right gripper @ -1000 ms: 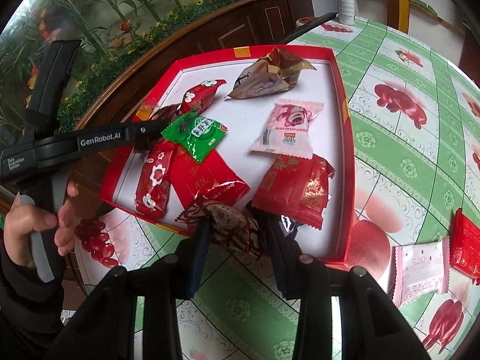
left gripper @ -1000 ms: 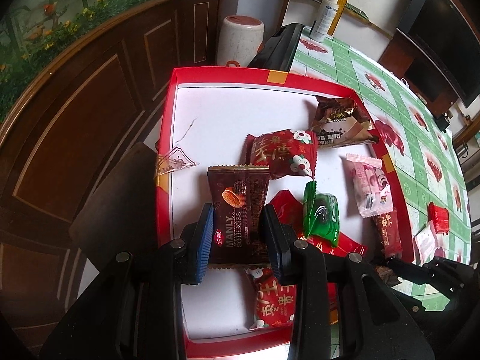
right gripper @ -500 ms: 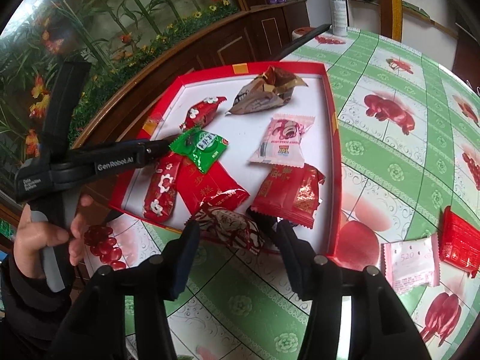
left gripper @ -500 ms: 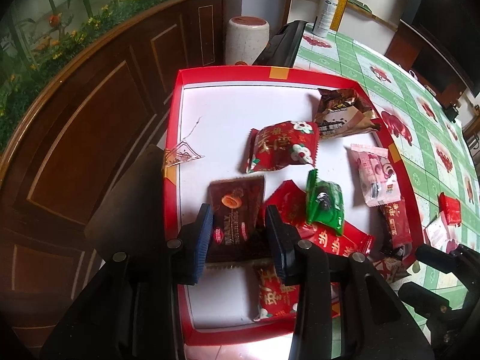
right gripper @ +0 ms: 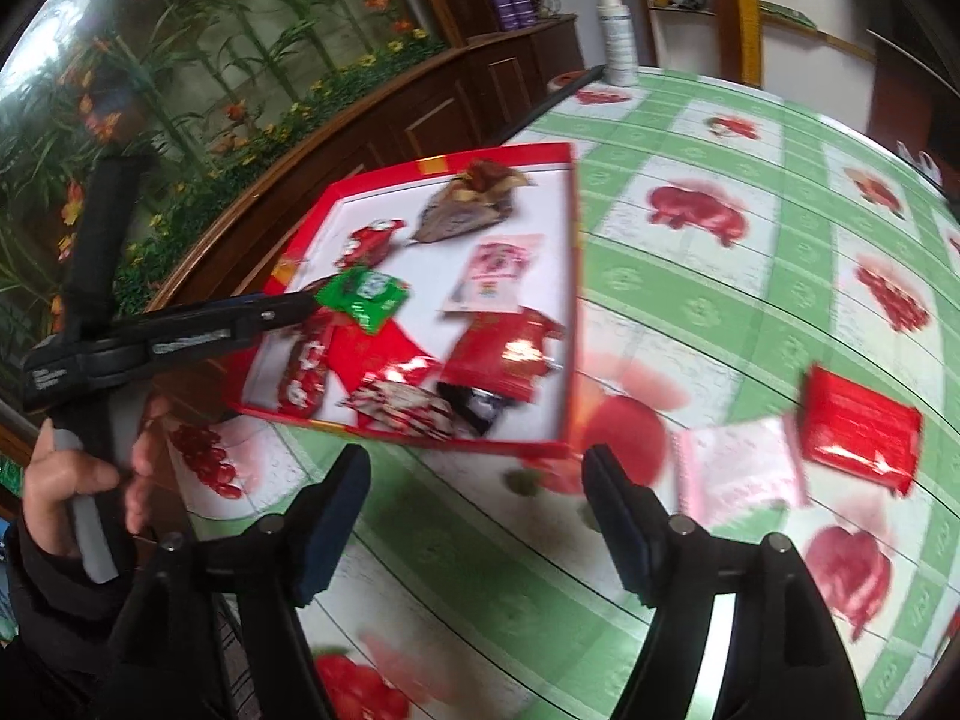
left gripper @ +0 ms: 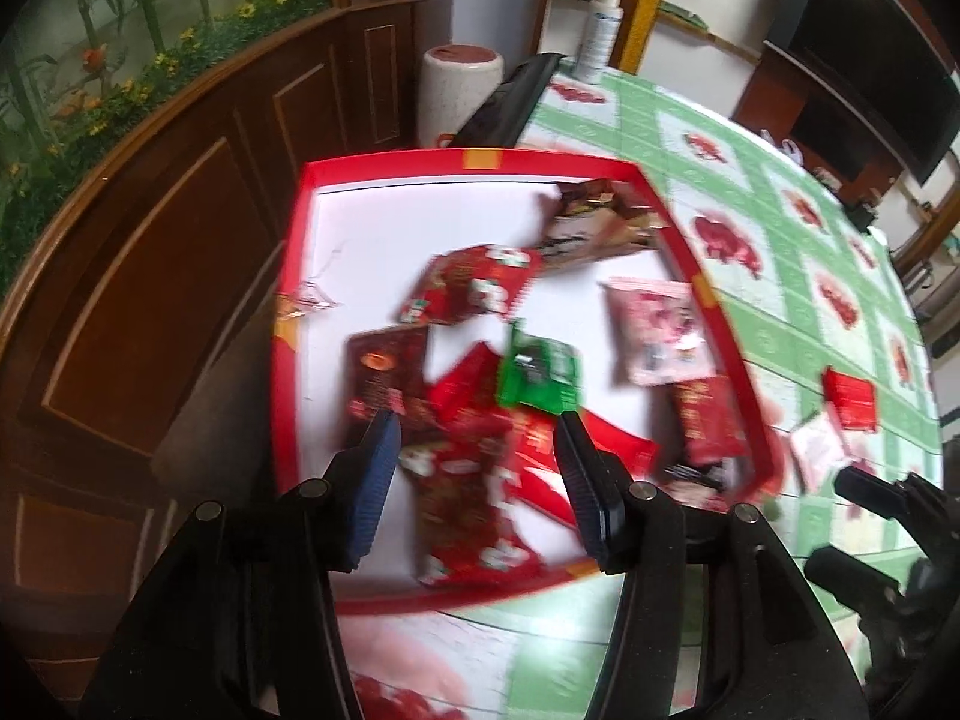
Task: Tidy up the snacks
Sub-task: 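Withdraw both tools from the tray toward the pink and red packets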
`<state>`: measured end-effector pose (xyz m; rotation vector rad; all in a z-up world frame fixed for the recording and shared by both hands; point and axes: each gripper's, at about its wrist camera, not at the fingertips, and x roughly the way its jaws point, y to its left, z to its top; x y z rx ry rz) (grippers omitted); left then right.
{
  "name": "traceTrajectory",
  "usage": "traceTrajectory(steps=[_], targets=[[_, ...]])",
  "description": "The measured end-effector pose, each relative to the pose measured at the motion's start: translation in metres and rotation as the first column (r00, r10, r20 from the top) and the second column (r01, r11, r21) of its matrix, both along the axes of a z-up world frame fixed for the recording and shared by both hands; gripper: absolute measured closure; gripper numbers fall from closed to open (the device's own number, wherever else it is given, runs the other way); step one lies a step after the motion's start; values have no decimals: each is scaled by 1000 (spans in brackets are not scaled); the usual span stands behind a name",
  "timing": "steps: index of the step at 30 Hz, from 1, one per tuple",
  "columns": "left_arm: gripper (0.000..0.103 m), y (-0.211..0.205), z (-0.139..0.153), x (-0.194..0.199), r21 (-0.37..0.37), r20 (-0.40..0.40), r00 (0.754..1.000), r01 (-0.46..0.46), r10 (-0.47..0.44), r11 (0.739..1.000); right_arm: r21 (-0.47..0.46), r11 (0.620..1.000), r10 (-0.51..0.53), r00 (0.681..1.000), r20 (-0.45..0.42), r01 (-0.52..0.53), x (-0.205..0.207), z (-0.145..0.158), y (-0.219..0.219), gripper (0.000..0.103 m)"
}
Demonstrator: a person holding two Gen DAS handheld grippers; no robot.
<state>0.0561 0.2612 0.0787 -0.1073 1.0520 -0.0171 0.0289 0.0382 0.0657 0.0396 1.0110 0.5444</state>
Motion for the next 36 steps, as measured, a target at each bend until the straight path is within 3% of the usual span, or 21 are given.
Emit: traceTrajectory(steps=[12, 20, 26, 36], targets=[[45, -87, 14, -17, -80, -14, 980, 195, -197, 978, -42, 985, -165, 986, -19, 164, -6, -6, -92, 26], [45, -149, 9, -26, -54, -39, 938, 341, -343, 938, -94, 971, -220, 975, -19, 218, -4, -7, -136, 26], [45, -179, 4, -25, -55, -58, 909, 411, -414, 910, -142, 971, -201, 978, -50, 192, -1, -11, -163, 26], [45, -214, -4, -23, -43, -77, 859, 504, -506, 863, -246, 969, -37, 993, -110, 9, -4, -11, -195, 26]])
